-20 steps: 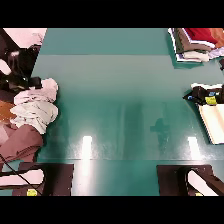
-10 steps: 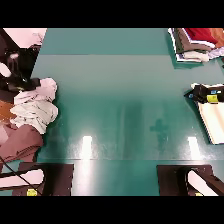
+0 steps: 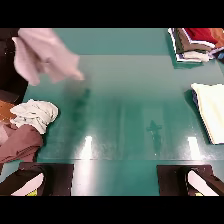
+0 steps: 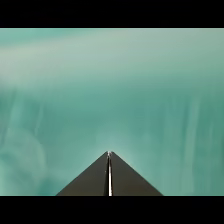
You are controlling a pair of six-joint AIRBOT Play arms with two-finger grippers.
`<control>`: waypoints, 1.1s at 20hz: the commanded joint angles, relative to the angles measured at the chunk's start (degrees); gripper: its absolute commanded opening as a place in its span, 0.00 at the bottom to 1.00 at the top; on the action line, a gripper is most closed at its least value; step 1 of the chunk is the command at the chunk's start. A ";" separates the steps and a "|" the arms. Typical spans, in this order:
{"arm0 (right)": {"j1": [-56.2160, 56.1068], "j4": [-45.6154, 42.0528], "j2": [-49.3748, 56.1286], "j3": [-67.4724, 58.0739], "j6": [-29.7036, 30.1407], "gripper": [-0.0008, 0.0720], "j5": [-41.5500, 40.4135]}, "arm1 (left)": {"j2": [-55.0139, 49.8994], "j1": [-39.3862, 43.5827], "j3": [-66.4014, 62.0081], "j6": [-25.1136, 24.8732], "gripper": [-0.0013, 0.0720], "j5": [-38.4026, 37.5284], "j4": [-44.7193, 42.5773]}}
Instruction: Fold the shirts.
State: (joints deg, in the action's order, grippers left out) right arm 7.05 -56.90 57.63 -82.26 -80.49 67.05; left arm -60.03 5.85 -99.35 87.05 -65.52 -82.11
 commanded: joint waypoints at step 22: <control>-0.04 -0.09 8.83 -12.81 -0.02 0.03 15.08 | -18.23 6.84 22.43 -0.61 0.87 -10.47 5.35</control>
State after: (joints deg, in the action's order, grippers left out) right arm 7.05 -56.99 66.35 -95.00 -80.49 81.38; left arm -78.76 18.90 -83.68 86.67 -75.94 -80.20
